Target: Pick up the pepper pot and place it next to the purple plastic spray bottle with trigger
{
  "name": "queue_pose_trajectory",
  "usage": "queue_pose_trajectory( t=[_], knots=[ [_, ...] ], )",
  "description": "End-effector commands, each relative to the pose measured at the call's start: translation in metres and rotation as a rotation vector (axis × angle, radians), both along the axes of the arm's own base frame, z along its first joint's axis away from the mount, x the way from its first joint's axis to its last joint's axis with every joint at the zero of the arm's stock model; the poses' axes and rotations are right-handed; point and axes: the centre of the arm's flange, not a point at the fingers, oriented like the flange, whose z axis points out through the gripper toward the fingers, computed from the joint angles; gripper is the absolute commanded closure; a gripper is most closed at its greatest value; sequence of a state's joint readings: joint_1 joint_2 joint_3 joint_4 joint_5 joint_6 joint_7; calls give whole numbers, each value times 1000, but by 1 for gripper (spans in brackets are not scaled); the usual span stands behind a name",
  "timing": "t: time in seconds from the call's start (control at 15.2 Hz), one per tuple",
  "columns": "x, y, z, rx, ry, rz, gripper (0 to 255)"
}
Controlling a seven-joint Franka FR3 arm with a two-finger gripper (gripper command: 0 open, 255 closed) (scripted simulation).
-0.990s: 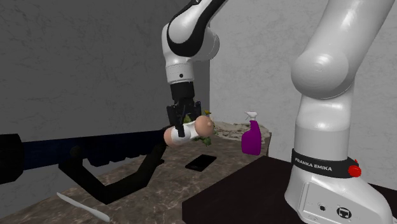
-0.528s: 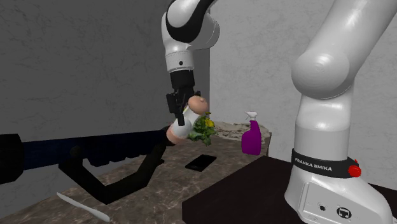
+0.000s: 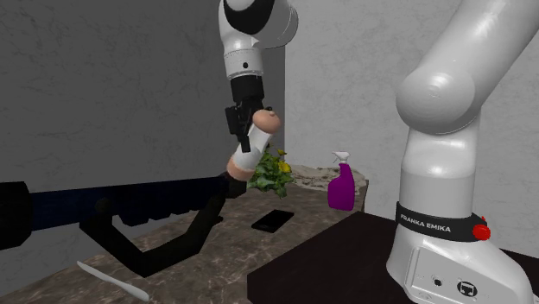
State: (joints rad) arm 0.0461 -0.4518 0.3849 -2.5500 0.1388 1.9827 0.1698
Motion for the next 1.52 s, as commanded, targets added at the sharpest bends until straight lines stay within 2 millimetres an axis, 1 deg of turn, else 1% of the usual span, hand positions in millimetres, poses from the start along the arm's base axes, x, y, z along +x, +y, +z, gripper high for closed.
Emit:
queue_pose_trajectory(
  t=[0.0, 0.92, 1.45],
  knots=[
    [0, -1, 11, 0, 0, 0, 255],
    [0, -1, 83, 0, 0, 0, 255],
    [42, -98, 84, 0, 0, 0, 255]
  ],
)
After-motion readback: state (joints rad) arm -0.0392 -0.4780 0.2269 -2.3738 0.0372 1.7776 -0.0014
